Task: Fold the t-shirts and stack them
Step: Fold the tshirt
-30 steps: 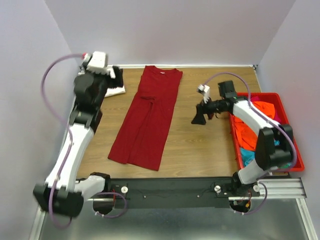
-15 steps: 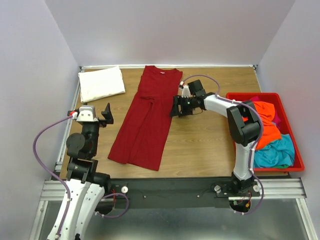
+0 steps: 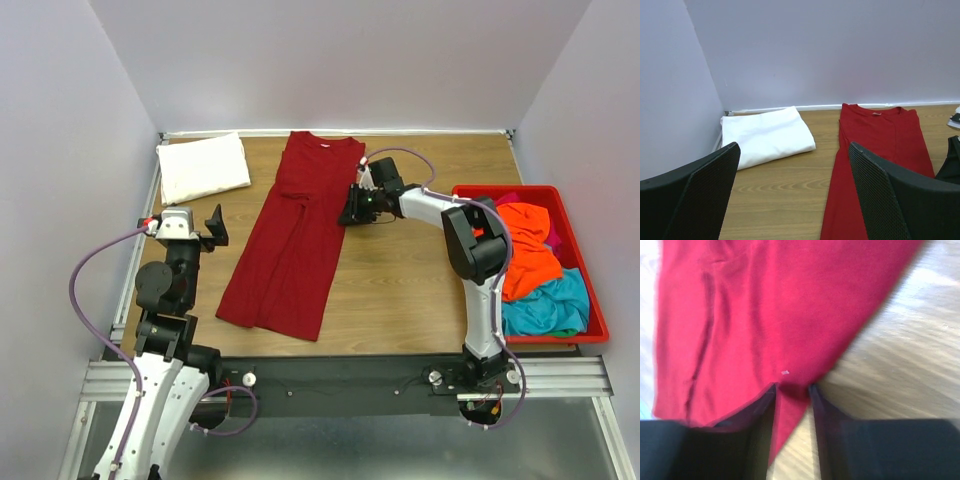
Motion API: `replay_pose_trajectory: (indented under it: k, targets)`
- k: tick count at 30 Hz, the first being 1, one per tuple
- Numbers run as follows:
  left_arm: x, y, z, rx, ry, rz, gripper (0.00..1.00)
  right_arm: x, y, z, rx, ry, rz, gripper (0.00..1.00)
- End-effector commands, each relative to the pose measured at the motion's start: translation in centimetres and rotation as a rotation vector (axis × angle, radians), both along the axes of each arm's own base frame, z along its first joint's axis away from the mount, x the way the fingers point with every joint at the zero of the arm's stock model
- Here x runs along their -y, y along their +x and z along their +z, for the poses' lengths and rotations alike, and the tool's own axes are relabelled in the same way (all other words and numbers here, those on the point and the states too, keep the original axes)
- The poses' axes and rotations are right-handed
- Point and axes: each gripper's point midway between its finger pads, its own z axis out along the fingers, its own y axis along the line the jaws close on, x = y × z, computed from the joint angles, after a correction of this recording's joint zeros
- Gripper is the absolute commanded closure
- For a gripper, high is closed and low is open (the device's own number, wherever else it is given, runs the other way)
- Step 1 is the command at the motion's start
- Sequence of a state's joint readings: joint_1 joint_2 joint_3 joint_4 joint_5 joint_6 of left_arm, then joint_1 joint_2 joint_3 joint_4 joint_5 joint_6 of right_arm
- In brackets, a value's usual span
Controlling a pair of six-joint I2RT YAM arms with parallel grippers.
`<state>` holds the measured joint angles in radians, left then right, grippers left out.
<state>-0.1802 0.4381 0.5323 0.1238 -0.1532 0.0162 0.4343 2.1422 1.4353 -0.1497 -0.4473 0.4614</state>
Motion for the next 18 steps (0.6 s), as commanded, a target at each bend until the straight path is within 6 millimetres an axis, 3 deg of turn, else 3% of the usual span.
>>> replay_pose_trajectory:
  k: [1,6,10,16,18]
  targets:
    - [-0.2,-0.4,1.0,0.041,0.005,0.007,0.04,2.4,-1.3,-5.1,-0.075,-0.165,-0.077,0.73]
    - [0.3,-0.4,1.0,0.044,0.012,-0.024,0.04,4.0,-1.2,-3.7,-0.014,-0.212,-0.081,0.99]
    - [1.6,-0.6,1.2,0.06,0.037,-0.095,0.04,7.1,-1.1,-2.6,-0.005,-0.248,-0.058,0.99]
    - [3.4,-1.0,1.6,0.092,0.06,-0.195,0.04,13.8,-0.8,-1.4,-0.054,-0.298,-0.026,0.99]
    - [4.5,-1.1,1.4,0.095,0.071,-0.258,0.04,16.0,-0.7,-1.0,-0.067,-0.328,-0.033,0.91]
